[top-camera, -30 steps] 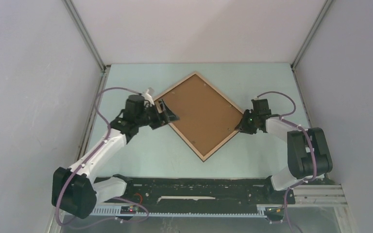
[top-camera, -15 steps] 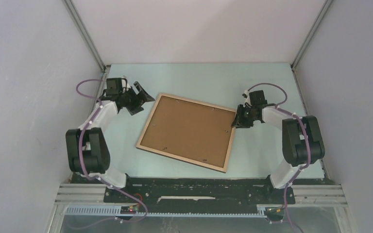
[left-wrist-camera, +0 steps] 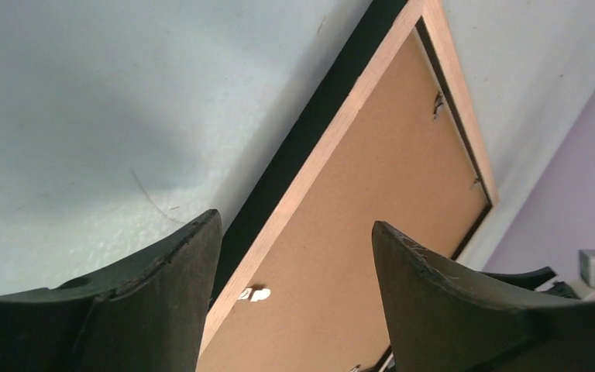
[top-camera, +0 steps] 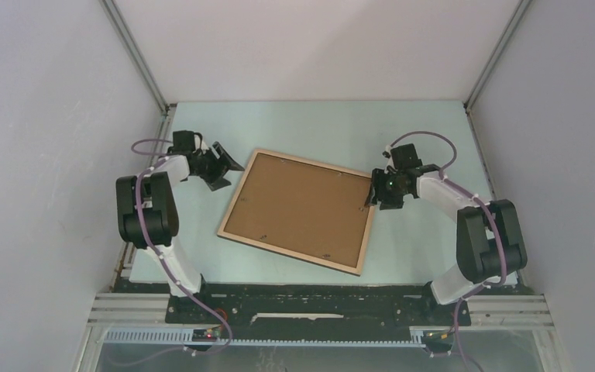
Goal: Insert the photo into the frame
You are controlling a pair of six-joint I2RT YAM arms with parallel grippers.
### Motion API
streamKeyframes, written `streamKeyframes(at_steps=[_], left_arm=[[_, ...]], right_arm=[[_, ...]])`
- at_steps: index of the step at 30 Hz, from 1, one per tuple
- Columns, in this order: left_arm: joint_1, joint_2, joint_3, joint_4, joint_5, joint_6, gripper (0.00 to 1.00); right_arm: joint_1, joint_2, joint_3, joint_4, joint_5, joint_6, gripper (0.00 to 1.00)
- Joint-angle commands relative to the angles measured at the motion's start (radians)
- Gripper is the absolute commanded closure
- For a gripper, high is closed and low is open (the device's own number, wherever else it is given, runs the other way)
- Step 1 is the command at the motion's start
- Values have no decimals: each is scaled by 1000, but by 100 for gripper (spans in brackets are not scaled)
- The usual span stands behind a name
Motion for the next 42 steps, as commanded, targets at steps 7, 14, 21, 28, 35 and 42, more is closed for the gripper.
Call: streamKeyframes(at_steps=[7, 14, 21, 28, 35, 42], left_arm=[[4, 69, -76, 163, 159, -151, 27], [3, 63, -78, 173, 160, -163, 28], [3, 60, -78, 173, 159, -165, 28], [4, 51, -81, 174, 157, -167, 28], [3, 51, -82, 178, 160, -172, 27], [3, 49, -84, 181, 163, -176, 28]], right_arm=[[77, 33, 37, -19, 119, 17, 41], [89, 92, 69, -33, 150, -30, 39], [113, 125, 93, -33, 163, -29, 36], [131, 160, 121, -35, 202, -9, 39], [133, 189, 140, -33, 205, 43, 52], [138, 201, 142, -53, 222, 123, 93]])
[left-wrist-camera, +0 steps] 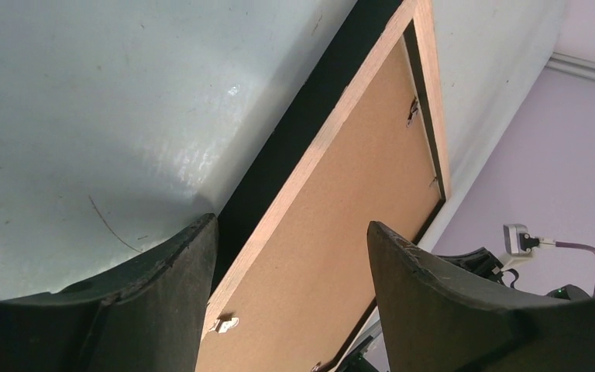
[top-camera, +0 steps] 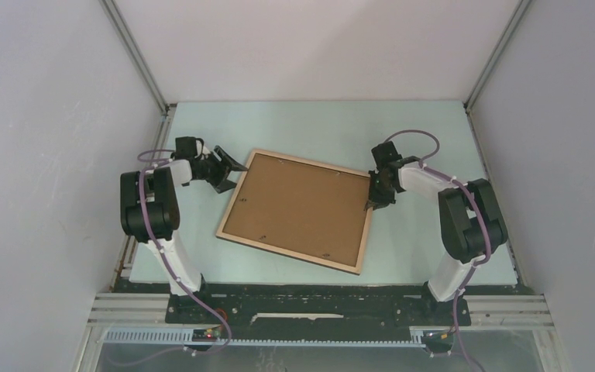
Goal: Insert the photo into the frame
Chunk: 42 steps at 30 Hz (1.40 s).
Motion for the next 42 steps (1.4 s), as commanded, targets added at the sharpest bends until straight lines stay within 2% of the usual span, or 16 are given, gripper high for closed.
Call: streamKeyframes(at_steps=[1, 2, 8, 9, 12, 15, 18, 23, 29, 33, 38, 42], left_arm=[[-3, -24, -25, 15, 32, -19, 28], [-2, -24, -24, 17, 33, -20, 27], [-3, -26, -33, 22, 32, -24, 27], [-2, -24, -36, 26, 35, -29, 27], [-2, -18, -45, 41, 46, -43, 27], [-3, -25, -46, 48, 47, -42, 27], [-3, -47, -54, 57, 43, -39, 26], [-3, -83, -115, 112, 44, -66, 23], [-11, -141, -301, 275, 75, -187, 20], [-28, -203, -407, 349, 103, -261, 20], [-50, -367, -561, 346, 58, -227, 19], [-94, -474, -642, 337, 68, -237, 18]], right_arm=[[20, 31, 18, 25, 2, 66, 97], [20, 31, 18, 29, -10, 77, 100], [11, 17, 17, 66, -69, 109, 100], [3, 14, 22, 70, -84, 106, 94], [-26, -8, 27, 73, -135, 89, 60], [-42, -36, 21, 71, -153, 78, 45], [-41, -47, 10, 89, -162, 77, 36], [-41, 8, 13, 145, -197, 79, 33], [-42, 93, 76, 206, -201, 75, 33], [-43, 174, 188, 202, -182, 60, 35], [-62, 286, 349, 188, -168, 34, 34], [-88, 412, 593, 91, -192, 2, 34]])
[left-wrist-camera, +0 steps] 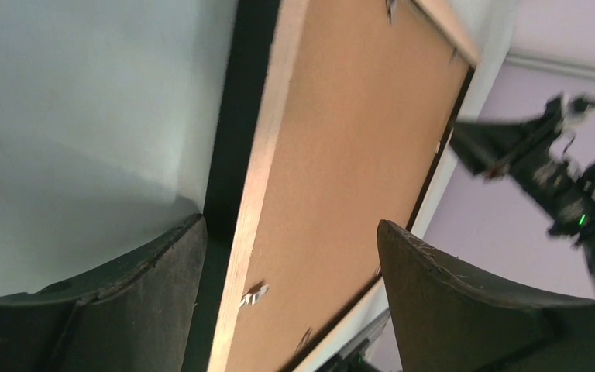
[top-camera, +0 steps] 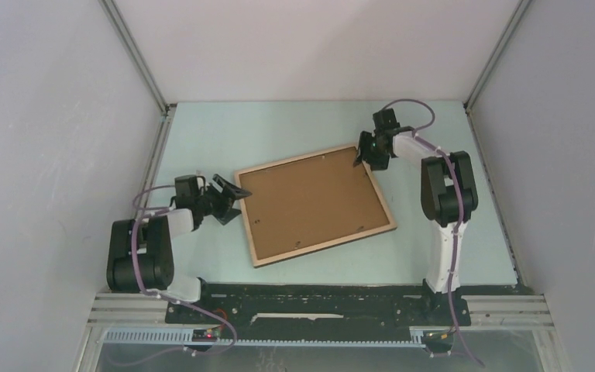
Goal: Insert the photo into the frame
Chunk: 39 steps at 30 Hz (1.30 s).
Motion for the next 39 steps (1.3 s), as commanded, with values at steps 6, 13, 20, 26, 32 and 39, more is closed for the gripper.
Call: streamKeyframes(at_steps=[6, 13, 20, 26, 32, 39], left_arm=[[-98, -282, -194, -68, 108, -83, 16], [-33, -520, -107, -319, -21, 31, 15], [-38, -469, 149, -367, -25, 108, 11], [-68, -217, 437, -475, -111, 235, 9], [-98, 99, 649, -446, -129, 219, 11], [-115, 442, 913, -591, -86, 349, 16]], right_arm=[[-57, 91, 358, -132, -106, -40, 28], [-76, -193, 115, -157, -9, -19, 20], [-42, -540, -457, 63, -64, 119, 21], [-61, -768, -700, 121, -73, 160, 12], [-74, -813, -774, 146, -107, 175, 12], [-77, -808, -868, 246, -158, 209, 13]])
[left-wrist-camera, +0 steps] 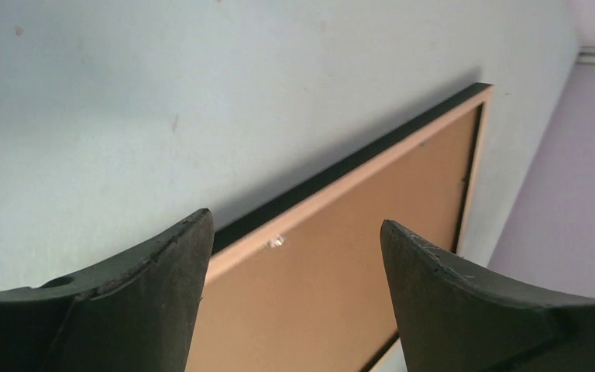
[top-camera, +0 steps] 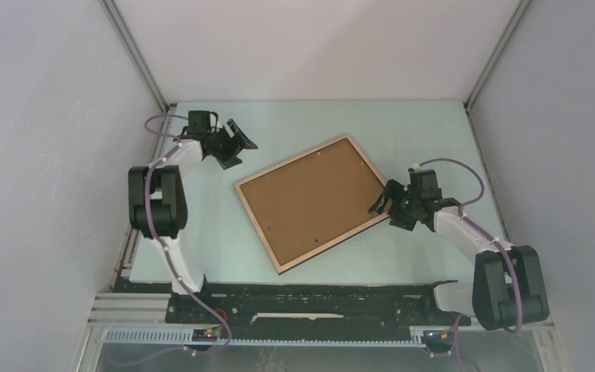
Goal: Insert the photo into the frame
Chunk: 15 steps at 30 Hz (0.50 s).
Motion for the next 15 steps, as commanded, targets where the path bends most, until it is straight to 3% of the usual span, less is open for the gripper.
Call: streamKeyframes(at_steps=[1, 9, 15], left_arm=[[-7, 96, 115, -97, 55, 96, 15], [-7, 143, 20, -42, 131, 65, 17], [-7, 42, -166, 15, 189, -30, 19]], right_arm=[[-3, -4, -35, 85, -28, 27, 12], [-12, 124, -24, 209, -95, 46, 13], [-13, 253, 63, 245, -156, 59, 15]])
